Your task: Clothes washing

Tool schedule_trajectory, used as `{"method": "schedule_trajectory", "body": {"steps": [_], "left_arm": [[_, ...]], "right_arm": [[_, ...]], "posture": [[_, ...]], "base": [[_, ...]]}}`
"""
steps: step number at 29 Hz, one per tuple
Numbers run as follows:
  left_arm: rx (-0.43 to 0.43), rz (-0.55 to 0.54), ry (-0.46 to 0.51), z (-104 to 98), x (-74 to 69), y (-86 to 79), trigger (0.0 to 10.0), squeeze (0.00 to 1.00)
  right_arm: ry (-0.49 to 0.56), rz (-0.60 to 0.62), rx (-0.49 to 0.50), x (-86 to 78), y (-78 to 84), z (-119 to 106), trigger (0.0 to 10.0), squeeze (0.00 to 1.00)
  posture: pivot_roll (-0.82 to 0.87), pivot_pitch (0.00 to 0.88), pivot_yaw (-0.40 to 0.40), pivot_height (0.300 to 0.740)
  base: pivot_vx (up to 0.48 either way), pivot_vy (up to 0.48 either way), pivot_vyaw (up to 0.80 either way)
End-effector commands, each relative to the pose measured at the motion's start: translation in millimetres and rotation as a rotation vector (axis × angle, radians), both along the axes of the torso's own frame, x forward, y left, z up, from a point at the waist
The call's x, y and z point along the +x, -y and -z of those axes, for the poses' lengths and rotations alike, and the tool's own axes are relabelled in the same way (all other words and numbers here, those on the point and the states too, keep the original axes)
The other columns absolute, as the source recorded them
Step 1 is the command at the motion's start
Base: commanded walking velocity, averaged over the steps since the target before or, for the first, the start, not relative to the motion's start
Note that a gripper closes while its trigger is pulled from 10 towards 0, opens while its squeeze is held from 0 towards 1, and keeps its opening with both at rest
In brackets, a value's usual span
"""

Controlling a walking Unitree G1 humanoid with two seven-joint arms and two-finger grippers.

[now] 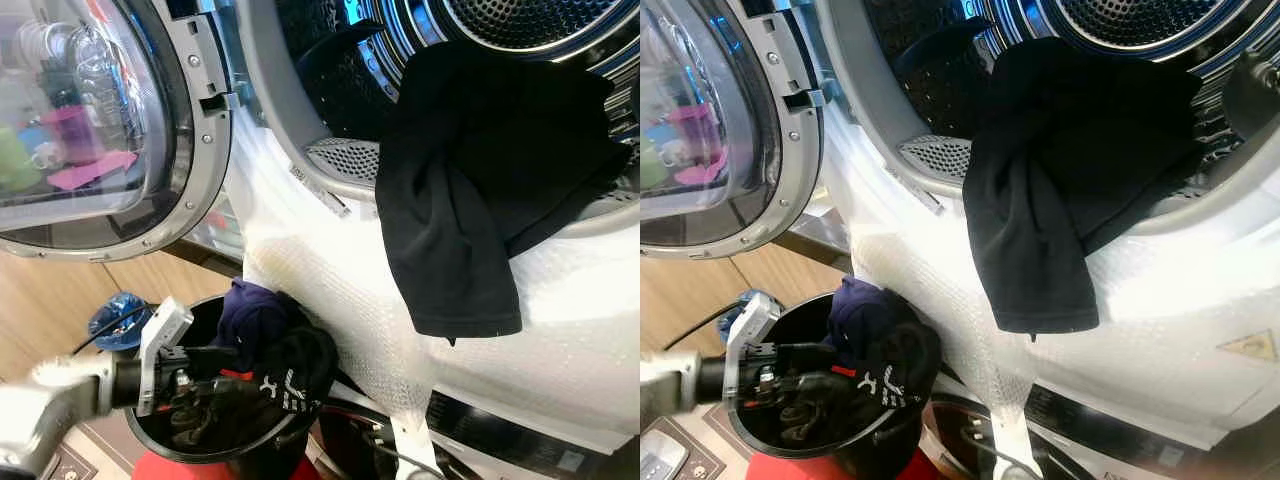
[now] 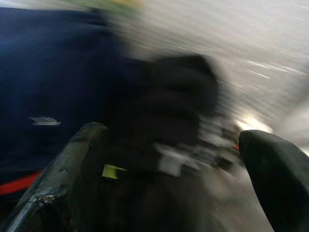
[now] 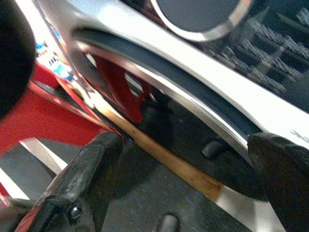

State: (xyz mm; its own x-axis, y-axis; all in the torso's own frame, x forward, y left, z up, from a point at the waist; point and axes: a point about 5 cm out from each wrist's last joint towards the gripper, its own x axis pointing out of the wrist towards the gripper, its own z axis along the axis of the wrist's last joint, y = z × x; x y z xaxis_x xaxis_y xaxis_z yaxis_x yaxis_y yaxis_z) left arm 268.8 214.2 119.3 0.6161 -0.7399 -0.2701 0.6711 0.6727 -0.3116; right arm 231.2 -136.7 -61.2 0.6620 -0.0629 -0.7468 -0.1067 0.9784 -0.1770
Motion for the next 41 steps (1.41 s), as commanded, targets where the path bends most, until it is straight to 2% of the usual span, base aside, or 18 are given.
{"method": "schedule_trajectory", "body": {"steps": [1,3,4,5,6,10,12,13,16,19,22,26,29,30,33,34,37,41], "left_arm": [[0.055,-0.125,0.063,-7,6.8,-15.8,10.0,0.00],[0.089,-0.304,0.132,-7,15.3,-25.5,10.0,0.00],[0.089,-0.304,0.132,-7,15.3,-25.5,10.0,0.00],[0.105,-0.391,0.159,-4,17.6,-30.3,10.0,0.00],[0.105,-0.391,0.159,-4,17.6,-30.3,10.0,0.00],[0.215,-0.765,0.148,28,19.7,-49.3,10.0,0.00],[0.264,-0.850,0.154,38,17.7,-54.2,10.0,0.00],[0.264,-0.850,0.154,38,17.7,-54.2,10.0,0.00],[0.356,-0.946,0.134,60,9.3,-63.4,10.0,0.00],[0.397,-0.956,0.109,77,-1.2,-63.1,10.0,0.00],[0.403,-0.956,0.082,88,-6.5,-59.6,10.0,0.00],[0.418,-0.965,0.068,98,-10.2,-54.5,10.0,0.00],[0.424,-0.971,0.080,100,-9.7,-54.2,10.0,0.00],[0.421,-0.953,0.061,109,-12.7,-47.8,10.0,0.00],[0.415,-0.943,0.036,115,-15.2,-43.6,10.0,0.00],[0.423,-0.925,0.029,118,-15.8,-41.2,10.0,0.00],[0.426,-0.910,0.022,120,-15.8,-38.7,10.0,0.00],[0.425,-0.909,0.026,121,-15.2,-37.5,10.0,0.00]], "right_arm": [[-0.003,-0.020,0.002,-1.2,-3.1,1,10.0,0.00],[0.006,-0.015,-0.003,-0.9,1.3,0,10.0,0.00],[0.006,-0.015,-0.003,-0.9,1.3,0,10.0,0.00],[0.014,-0.007,-0.001,-0.5,3.8,0,10.0,0.00],[0.014,-0.007,-0.001,-0.5,3.8,0,10.0,0.00],[0.028,0.017,0.003,-5.1,13.3,2,10.0,0.00],[0.022,0.026,0.013,-9.8,17.0,5,10.0,0.00],[0.022,0.026,0.013,-9.8,17.0,5,10.0,0.00],[-0.022,0.002,0.039,-25.1,24.0,13,10.0,0.00],[-0.064,-0.010,0.032,-42.4,39.1,21,10.0,0.00],[-0.073,-0.034,0.055,-49.4,48.8,22,10.0,0.00],[-0.076,-0.186,0.119,-53.1,48.3,21,10.0,0.00],[-0.077,-0.200,0.127,-53.7,48.4,21,10.0,0.00],[-0.062,-0.340,0.286,-61.0,56.2,16,10.0,0.00],[-0.002,-0.462,0.476,-65.9,64.5,3,10.0,0.00],[0.026,-0.500,0.591,-68.2,65.5,-6,10.0,0.00],[0.098,-0.574,0.728,-71.0,67.8,-27,10.0,0.00],[0.149,-0.616,0.754,-70.2,70.2,-42,10.0,0.00]], "posture": [[0.18,0.000,0.090,0.740],[0.18,0.000,0.081,0.740],[0.18,0.000,0.081,0.740],[0.18,0.000,0.071,0.740],[0.18,0.000,0.071,0.740],[0.17,0.000,0.040,0.740],[0.17,0.000,0.032,0.740],[0.17,0.000,0.032,0.740],[0.15,0.000,0.013,0.740],[0.12,0.000,-0.002,0.740],[0.11,0.000,-0.013,0.740],[0.10,0.000,-0.020,0.740],[0.10,0.000,-0.020,0.740],[0.06,0.000,-0.022,0.740],[0.05,0.000,-0.019,0.740],[0.05,0.000,-0.020,0.740],[0.03,0.000,-0.020,0.740],[0.03,0.000,-0.020,0.740]], "base": [[0.000,0.000,0.00],[0.000,0.000,0.00],[0.000,0.000,0.00],[0.000,0.000,0.00],[0.000,0.000,0.00],[0.000,0.000,0.00],[0.000,0.000,0.00],[0.000,0.000,0.00],[0.000,0.000,0.00],[0.000,0.000,0.00],[0.000,0.000,0.00],[0.000,0.000,0.00],[0.000,0.000,0.00],[0.000,0.000,0.00],[0.000,0.000,0.00],[0.000,0.000,0.00],[0.000,0.000,0.00],[0.000,0.000,0.00]]}}
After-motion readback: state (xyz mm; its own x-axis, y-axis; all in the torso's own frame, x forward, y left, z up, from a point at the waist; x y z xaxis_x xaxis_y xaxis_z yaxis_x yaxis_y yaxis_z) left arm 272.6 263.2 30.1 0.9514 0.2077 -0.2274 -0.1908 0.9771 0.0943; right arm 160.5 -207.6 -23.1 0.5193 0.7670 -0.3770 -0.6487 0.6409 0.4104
